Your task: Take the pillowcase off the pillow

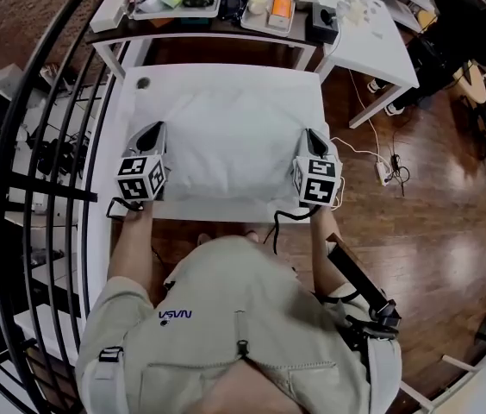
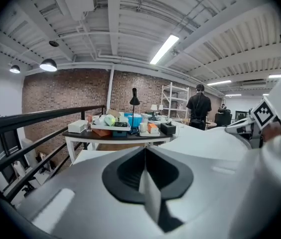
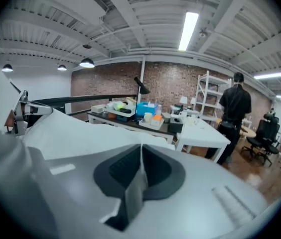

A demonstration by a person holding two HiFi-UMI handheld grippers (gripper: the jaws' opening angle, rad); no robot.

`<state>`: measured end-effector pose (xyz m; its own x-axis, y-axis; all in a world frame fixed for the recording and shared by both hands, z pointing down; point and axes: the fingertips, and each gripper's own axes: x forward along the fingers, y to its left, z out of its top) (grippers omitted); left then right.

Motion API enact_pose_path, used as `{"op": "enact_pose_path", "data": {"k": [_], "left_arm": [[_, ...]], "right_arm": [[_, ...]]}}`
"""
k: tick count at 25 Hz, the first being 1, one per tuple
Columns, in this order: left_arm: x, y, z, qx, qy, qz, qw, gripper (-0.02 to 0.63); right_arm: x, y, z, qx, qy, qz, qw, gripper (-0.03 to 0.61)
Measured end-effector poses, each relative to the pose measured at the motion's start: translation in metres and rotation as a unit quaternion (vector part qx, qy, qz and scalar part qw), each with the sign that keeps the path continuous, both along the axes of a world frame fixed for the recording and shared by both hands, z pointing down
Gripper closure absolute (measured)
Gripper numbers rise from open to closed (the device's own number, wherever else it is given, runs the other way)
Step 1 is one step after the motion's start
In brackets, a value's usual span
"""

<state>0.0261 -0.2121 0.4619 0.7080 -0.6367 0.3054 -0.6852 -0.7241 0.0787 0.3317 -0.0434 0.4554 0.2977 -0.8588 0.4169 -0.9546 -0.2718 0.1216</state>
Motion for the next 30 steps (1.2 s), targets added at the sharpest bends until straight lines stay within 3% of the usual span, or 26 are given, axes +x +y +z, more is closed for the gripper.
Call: {"op": "enact_pose_path", "data": {"k": [4,10,16,19,22,25,27,30], "left_arm": [[0.019,-0.006,-0.005,0.015,0.008,0.011,0.9998,0.603],[0.03,-0.016,0.058,-0.034,-0.051,0.02,0.9979,0.596],[0.019,0.003,0.085,-0.03,-0.055,0.018,0.9979,0.611],[0.021,0.011,0.076,-0.024,-0.036,0.033,0.9985,0.611],[0.023,0.03,0.054,-0.018,-0.005,0.038,0.9991,0.545],[0.014,0.044,0.022,0.012,0.018,0.03,0.9993,0.541],[0.008,0.052,0.012,0.031,0.021,0.029,0.9989,0.541],[-0.001,0.066,-0.001,0.053,0.026,0.028,0.9979,0.552]], "right_arm": [[0.016,0.009,0.002,0.002,-0.001,0.022,1.0,0.568],[0.015,0.01,0.092,-0.108,-0.025,-0.006,0.994,0.54],[0.018,0.002,0.11,-0.109,-0.037,-0.029,0.993,0.52],[0.025,0.002,0.114,-0.114,-0.024,-0.025,0.993,0.52],[0.042,0.021,0.093,-0.082,-0.024,0.008,0.996,0.514],[0.043,0.037,0.05,-0.018,-0.033,0.061,0.997,0.506],[0.028,0.047,0.029,0.022,-0.033,0.085,0.996,0.507],[-0.002,0.054,0.009,0.061,-0.028,0.083,0.994,0.555]]}}
